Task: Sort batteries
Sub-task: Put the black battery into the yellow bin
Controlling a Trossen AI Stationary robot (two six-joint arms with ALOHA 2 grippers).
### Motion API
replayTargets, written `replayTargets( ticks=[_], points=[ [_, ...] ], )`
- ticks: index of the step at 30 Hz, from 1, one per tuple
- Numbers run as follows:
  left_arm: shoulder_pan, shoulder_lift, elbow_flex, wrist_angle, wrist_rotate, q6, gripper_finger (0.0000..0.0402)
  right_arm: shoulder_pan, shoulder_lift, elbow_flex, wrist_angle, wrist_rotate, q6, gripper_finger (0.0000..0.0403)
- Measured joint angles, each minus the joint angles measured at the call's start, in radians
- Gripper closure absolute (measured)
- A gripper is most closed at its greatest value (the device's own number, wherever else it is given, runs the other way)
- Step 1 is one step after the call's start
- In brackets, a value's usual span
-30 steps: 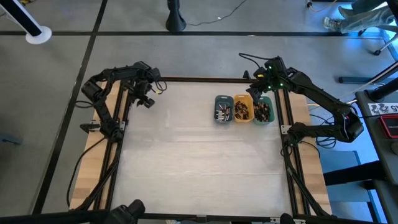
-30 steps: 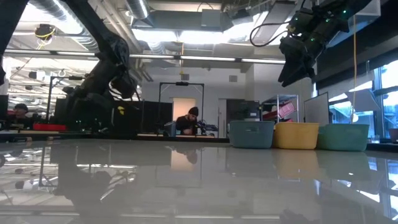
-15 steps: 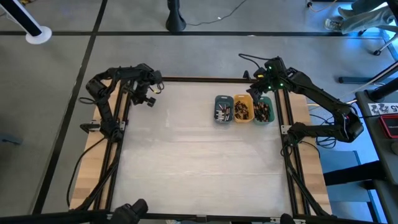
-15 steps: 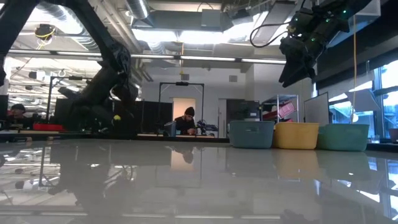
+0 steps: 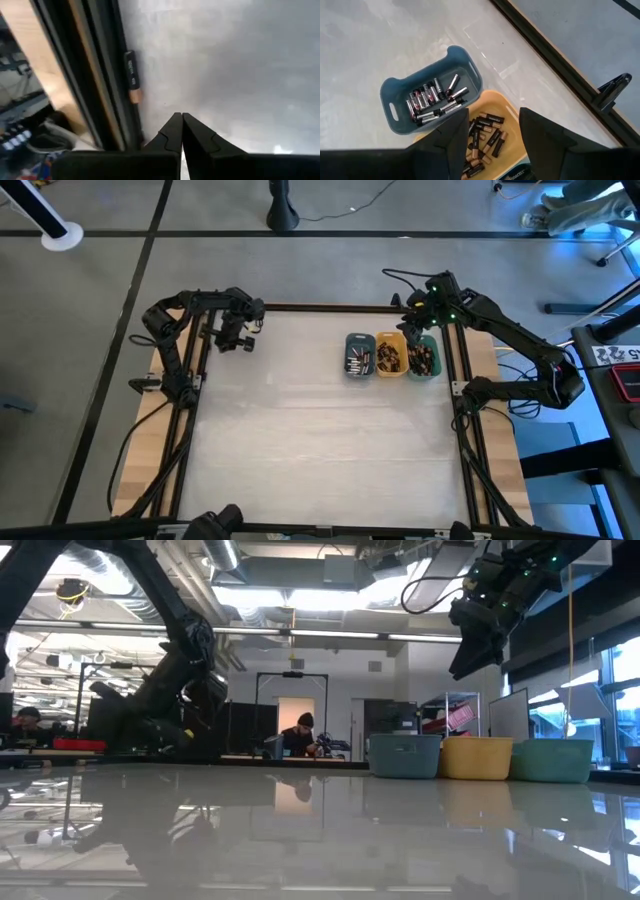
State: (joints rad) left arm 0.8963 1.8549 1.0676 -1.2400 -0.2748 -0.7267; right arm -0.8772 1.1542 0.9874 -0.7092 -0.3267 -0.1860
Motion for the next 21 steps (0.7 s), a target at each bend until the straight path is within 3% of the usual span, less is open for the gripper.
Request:
replayTargets(
  ticks=[9, 16, 21],
  points=[
    [-0.149, -0.001, -0.019, -0.245, -0.009, 0.340, 0.0401, 0.000, 0.000, 0.000, 0.004, -0.001, -0.025, 0.0226],
    [-0.304, 0.000, -0.124, -0.213, 0.000, 0.583, 0.0396, 0.000, 0.000, 0.000, 0.003, -0.029, -0.025, 0.0226],
    [-0.338, 0.000, -0.201, -0.168, 0.011, 0.653, 0.0369, 0.000, 0.000, 0.000, 0.004, -0.040, -0.025, 0.0226]
  ],
)
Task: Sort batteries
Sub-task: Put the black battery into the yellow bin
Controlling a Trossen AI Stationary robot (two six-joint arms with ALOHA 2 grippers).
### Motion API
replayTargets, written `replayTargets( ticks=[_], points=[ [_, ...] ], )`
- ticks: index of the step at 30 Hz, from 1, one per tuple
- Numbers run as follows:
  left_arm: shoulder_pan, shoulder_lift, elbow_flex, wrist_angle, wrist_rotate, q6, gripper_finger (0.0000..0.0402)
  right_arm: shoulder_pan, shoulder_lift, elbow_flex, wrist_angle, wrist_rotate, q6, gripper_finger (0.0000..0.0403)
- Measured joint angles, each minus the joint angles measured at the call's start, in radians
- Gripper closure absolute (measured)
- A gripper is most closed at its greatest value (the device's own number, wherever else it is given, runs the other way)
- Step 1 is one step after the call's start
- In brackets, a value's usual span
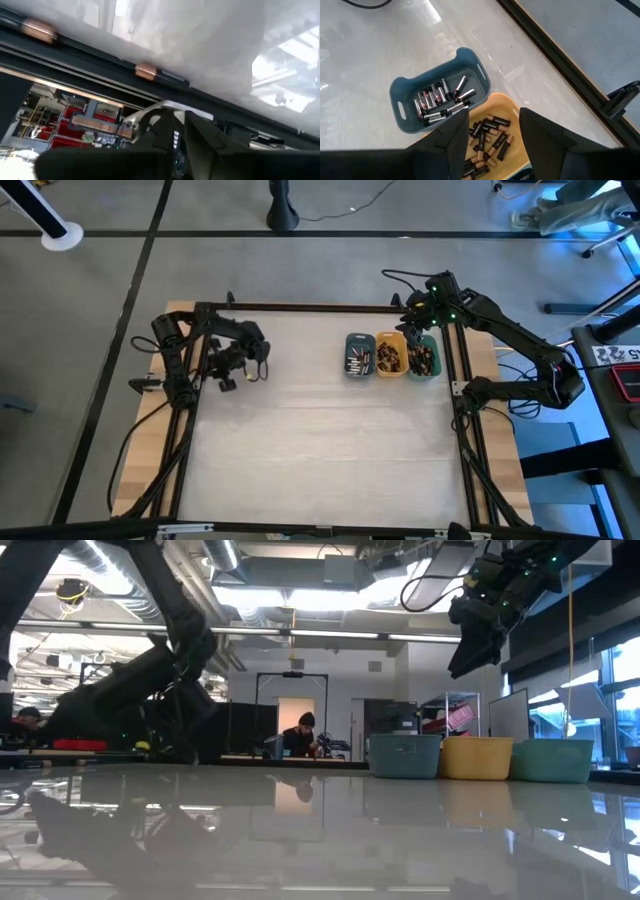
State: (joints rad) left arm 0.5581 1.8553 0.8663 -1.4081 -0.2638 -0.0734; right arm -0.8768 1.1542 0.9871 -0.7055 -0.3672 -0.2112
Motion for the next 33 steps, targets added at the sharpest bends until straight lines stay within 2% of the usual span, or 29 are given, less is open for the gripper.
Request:
replayTargets(
  ticks=[11, 16, 21, 27, 30, 33],
  points=[
    [0.001, 0.075, -0.014, 0.010, -0.026, -0.003, 0.0221, 0.000, 0.000, 0.000, 0.001, -0.002, 0.000, 0.0226],
    [-0.003, 0.130, -0.015, 0.045, -0.029, 0.014, 0.0174, 0.000, 0.000, 0.000, 0.000, -0.004, 0.000, 0.0226],
    [-0.015, 0.153, -0.014, 0.085, -0.053, 0.123, 0.0156, 0.000, 0.000, 0.000, -0.002, -0.004, 0.000, 0.0226],
    [-0.015, 0.154, -0.014, 0.095, -0.147, 0.261, 0.0153, 0.000, 0.000, 0.000, 0.000, -0.005, 0.000, 0.0226],
    [-0.016, 0.154, -0.016, 0.099, -0.141, 0.325, 0.0153, 0.000, 0.000, 0.000, 0.000, -0.005, 0.000, 0.0226],
    [-0.025, 0.154, -0.030, 0.089, -0.067, 0.383, 0.0153, 0.000, 0.000, 0.000, -0.006, -0.006, 0.001, 0.0226]
  ],
)
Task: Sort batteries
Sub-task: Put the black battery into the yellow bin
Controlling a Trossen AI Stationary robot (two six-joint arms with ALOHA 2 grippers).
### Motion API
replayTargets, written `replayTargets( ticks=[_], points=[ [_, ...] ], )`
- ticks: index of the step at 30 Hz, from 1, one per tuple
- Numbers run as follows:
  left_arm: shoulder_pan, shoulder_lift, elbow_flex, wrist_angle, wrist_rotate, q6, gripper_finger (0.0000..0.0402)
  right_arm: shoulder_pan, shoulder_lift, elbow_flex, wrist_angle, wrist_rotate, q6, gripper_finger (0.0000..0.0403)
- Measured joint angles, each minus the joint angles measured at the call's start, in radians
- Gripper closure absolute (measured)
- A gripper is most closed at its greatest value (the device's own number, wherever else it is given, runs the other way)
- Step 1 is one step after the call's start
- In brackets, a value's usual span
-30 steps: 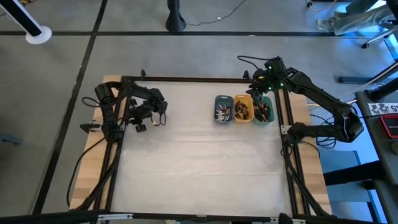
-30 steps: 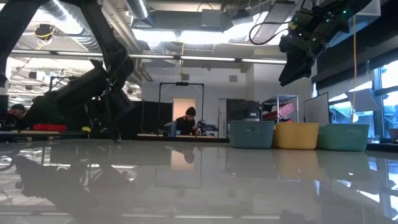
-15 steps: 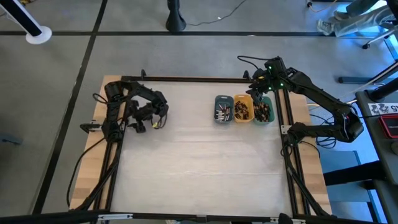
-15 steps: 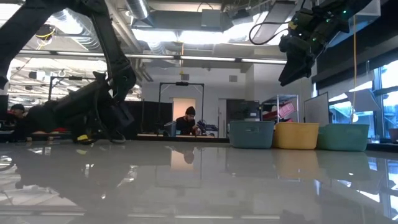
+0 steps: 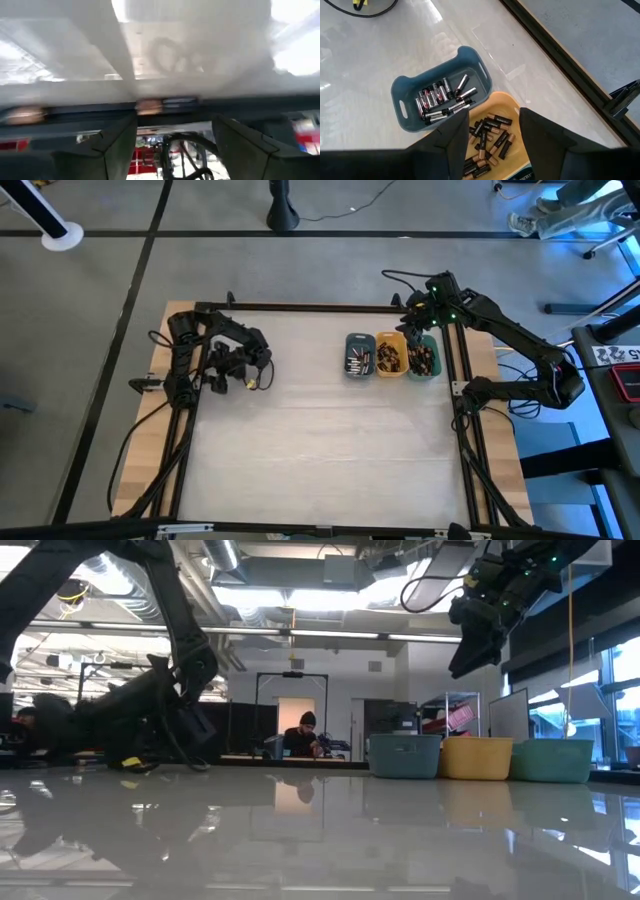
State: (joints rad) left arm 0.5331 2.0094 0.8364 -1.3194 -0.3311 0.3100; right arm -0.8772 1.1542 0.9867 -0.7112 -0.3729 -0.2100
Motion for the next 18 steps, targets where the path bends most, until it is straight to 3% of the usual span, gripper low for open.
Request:
replayTargets(
  ticks=[12, 18],
  points=[
    [-0.062, -0.009, -0.065, 0.041, -0.018, -0.002, 0.0153, 0.000, 0.000, 0.000, 0.003, -0.004, 0.000, 0.0226],
    [-0.103, -0.008, -0.075, 0.042, -0.009, -0.095, 0.0153, 0.000, 0.000, 0.000, -0.021, -0.004, 0.003, 0.0226]
  ],
)
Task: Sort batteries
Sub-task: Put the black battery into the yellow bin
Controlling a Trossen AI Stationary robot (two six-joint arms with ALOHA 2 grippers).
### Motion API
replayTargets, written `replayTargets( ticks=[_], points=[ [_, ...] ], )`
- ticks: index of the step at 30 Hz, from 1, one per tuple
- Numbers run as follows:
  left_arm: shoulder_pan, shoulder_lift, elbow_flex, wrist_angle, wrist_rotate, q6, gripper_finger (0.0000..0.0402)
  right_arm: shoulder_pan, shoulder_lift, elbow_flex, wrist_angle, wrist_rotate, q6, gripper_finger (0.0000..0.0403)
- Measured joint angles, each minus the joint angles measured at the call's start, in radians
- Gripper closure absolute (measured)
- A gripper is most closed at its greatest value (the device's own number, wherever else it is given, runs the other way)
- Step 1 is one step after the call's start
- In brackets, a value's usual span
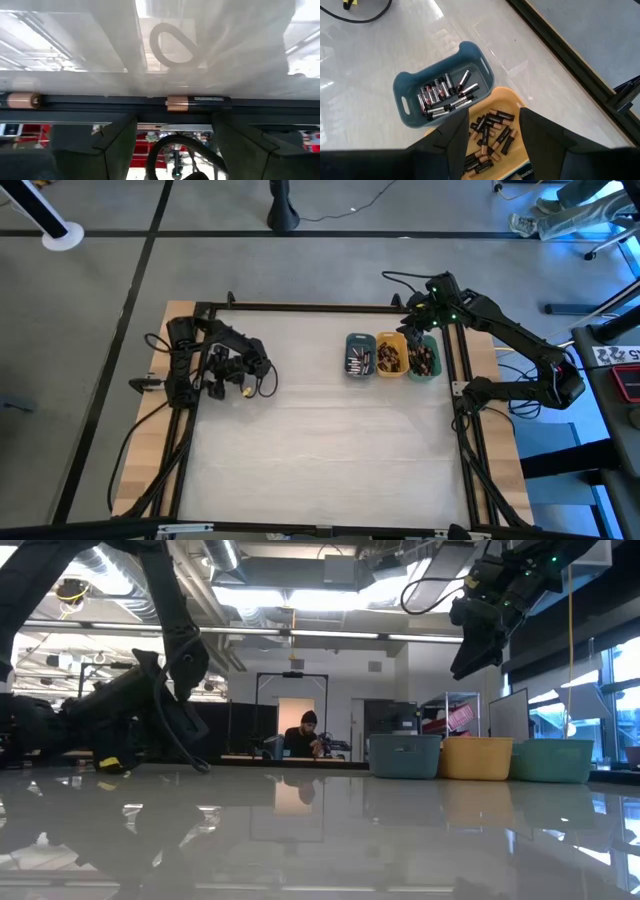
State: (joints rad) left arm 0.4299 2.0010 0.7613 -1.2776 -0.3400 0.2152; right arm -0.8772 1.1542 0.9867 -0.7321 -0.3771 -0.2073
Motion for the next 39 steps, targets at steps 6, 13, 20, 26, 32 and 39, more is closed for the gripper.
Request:
replayTargets(
  ticks=[6, 13, 20, 26, 32, 39],
  points=[
    [-0.058, -0.005, 0.003, -0.021, 0.242, 0.033, 0.0153, 0.000, 0.000, 0.000, 0.001, 0.000, 0.000, 0.0226],
    [-0.091, -0.037, 0.007, 0.002, 0.377, 0.114, 0.0197, 0.000, 0.000, 0.000, -0.002, -0.001, 0.000, 0.0226],
    [-0.081, -0.174, 0.029, 0.053, 0.374, 0.082, 0.0360, 0.001, 0.000, 0.000, 0.005, -0.001, 0.011, 0.0226],
    [-0.085, -0.342, 0.084, 0.082, 0.395, -0.012, 0.0394, 0.001, 0.000, 0.000, 0.005, -0.019, 0.024, 0.0226],
    [-0.070, -0.483, 0.123, 0.096, 0.584, -0.704, 0.0389, 0.001, 0.000, 0.000, -0.002, -0.042, 0.054, 0.0226],
    [-0.216, -0.556, 0.113, 0.067, 0.594, -1.224, 0.0363, 0.001, 0.000, 0.000, 0.025, -0.044, 0.053, 0.0226]
  ],
)
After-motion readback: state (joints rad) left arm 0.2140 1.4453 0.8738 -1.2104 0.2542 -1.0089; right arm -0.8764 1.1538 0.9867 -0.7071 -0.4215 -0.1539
